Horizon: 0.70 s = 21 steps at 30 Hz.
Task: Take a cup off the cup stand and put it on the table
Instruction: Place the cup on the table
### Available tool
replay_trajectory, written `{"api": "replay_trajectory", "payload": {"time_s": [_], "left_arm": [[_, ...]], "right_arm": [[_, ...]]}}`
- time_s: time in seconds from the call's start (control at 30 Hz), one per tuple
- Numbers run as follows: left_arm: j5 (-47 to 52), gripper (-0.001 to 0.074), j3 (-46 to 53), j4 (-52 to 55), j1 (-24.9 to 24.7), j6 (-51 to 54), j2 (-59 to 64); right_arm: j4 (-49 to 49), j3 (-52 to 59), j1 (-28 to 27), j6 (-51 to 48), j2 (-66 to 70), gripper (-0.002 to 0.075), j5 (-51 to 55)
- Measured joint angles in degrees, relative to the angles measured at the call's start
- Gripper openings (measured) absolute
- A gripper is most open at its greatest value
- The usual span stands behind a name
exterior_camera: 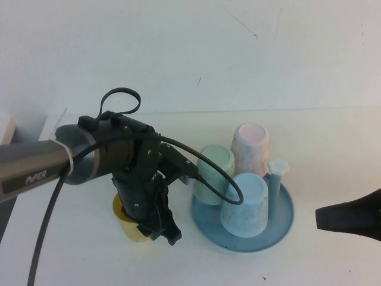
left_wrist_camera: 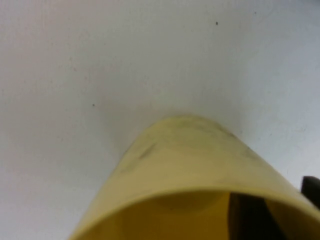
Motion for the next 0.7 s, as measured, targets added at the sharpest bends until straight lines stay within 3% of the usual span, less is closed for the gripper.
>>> {"api": "replay_trajectory", "payload": {"time_s": [0.13, 0.23, 0.57, 0.7], "left_arm": [[-0.13, 0.0340, 0.00, -0.14, 0.00, -0.51, -0.74], [-0.13, 0.0408, 0.00, -0.14, 0.00, -1.07, -2.84], [3.05, 0.0426, 0.00, -1.06, 0.00, -2.79, -17.10], [6.28, 0.0342, 0.00, -1.29, 0.00, -3.91, -24.67]], "right_arm": [[0.00, 0.00, 0.00, 0.00, 0.00, 0.0058, 0.00], [0.00, 0.00, 0.00, 0.00, 0.00, 0.0057, 0.00], [0.12, 0.00, 0.00, 0.00, 0.00, 0.0057, 0.00], [2.75, 0.00, 0.00, -0.24, -0.11, 0.0057, 0.00]]}}
